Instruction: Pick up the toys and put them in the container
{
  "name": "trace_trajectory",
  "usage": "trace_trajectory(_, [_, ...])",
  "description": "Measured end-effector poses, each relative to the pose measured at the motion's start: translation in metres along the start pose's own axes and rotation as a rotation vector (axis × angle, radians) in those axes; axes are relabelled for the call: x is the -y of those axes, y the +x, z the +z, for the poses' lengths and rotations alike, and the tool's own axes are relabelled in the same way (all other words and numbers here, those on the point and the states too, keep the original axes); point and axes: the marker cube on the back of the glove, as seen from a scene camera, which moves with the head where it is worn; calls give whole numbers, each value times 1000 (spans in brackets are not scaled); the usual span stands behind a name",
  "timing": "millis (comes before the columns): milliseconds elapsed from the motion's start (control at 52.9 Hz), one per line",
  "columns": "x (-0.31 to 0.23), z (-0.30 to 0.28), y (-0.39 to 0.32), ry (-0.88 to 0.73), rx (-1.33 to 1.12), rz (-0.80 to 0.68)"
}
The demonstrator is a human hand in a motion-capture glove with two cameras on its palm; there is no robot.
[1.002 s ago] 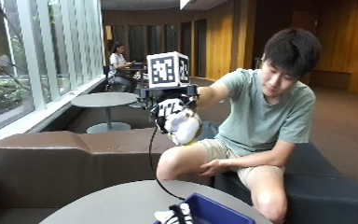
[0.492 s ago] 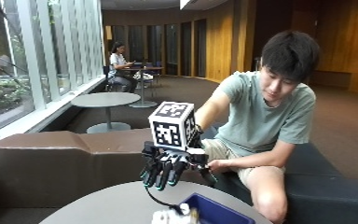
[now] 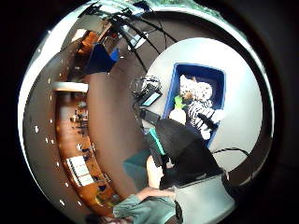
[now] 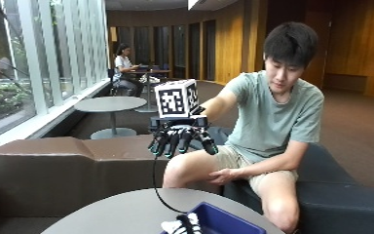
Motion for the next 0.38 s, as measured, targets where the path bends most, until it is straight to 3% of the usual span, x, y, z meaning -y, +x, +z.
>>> trace_trajectory(378, [-43,2,-33,-28,147,-72])
